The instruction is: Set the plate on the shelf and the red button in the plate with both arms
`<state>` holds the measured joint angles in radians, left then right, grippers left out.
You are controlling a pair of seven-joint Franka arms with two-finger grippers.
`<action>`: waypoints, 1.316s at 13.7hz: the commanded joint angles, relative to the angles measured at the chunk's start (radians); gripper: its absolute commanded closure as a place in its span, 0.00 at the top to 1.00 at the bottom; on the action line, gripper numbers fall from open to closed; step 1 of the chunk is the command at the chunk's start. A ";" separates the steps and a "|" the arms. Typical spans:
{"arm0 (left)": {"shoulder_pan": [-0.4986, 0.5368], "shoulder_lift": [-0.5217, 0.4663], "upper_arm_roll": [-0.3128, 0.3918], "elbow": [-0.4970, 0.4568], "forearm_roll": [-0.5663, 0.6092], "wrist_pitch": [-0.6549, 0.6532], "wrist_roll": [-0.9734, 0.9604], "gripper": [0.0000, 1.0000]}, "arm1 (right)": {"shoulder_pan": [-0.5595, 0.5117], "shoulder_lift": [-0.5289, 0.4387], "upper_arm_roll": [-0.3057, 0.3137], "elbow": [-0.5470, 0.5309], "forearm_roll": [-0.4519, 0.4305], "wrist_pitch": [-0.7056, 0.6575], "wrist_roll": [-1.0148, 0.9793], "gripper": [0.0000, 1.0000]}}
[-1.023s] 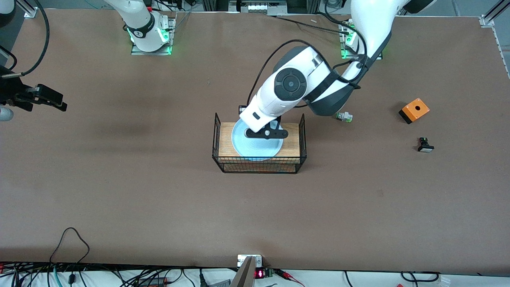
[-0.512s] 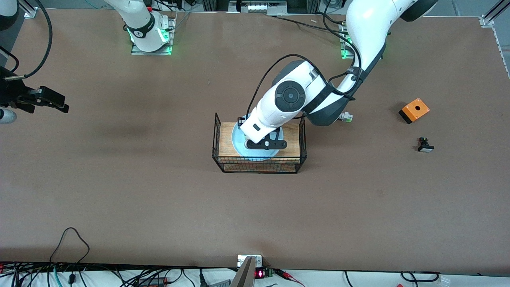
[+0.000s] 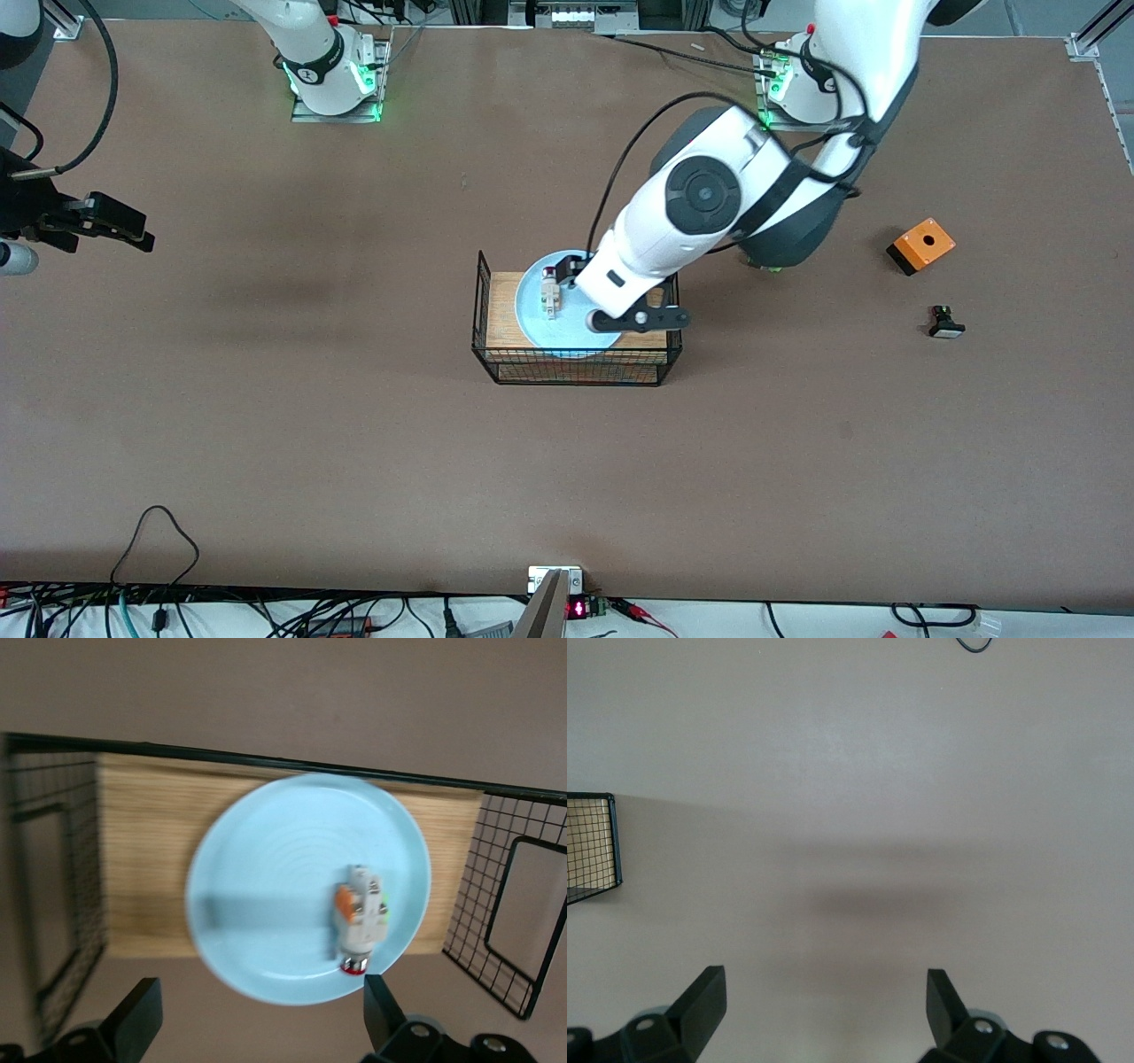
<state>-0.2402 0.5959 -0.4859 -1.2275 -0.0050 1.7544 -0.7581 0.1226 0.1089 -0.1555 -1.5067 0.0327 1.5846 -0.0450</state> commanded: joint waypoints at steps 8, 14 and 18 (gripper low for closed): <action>0.168 -0.195 -0.002 0.025 0.169 -0.389 0.503 1.00 | 0.002 0.002 0.005 0.017 -0.042 -0.135 -0.023 1.00; 0.124 -0.514 0.352 -0.260 0.043 -0.258 0.834 1.00 | 0.000 -0.001 0.004 0.017 -0.046 -0.179 -0.026 1.00; 0.137 -0.654 0.492 -0.485 -0.026 -0.064 0.829 1.00 | 0.020 0.000 0.007 0.019 -0.063 -0.187 -0.021 1.00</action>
<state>-0.0969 0.0396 -0.0399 -1.5627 0.0025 1.6037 0.0552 0.1267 0.1089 -0.1544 -1.5049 -0.0046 1.4144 -0.0539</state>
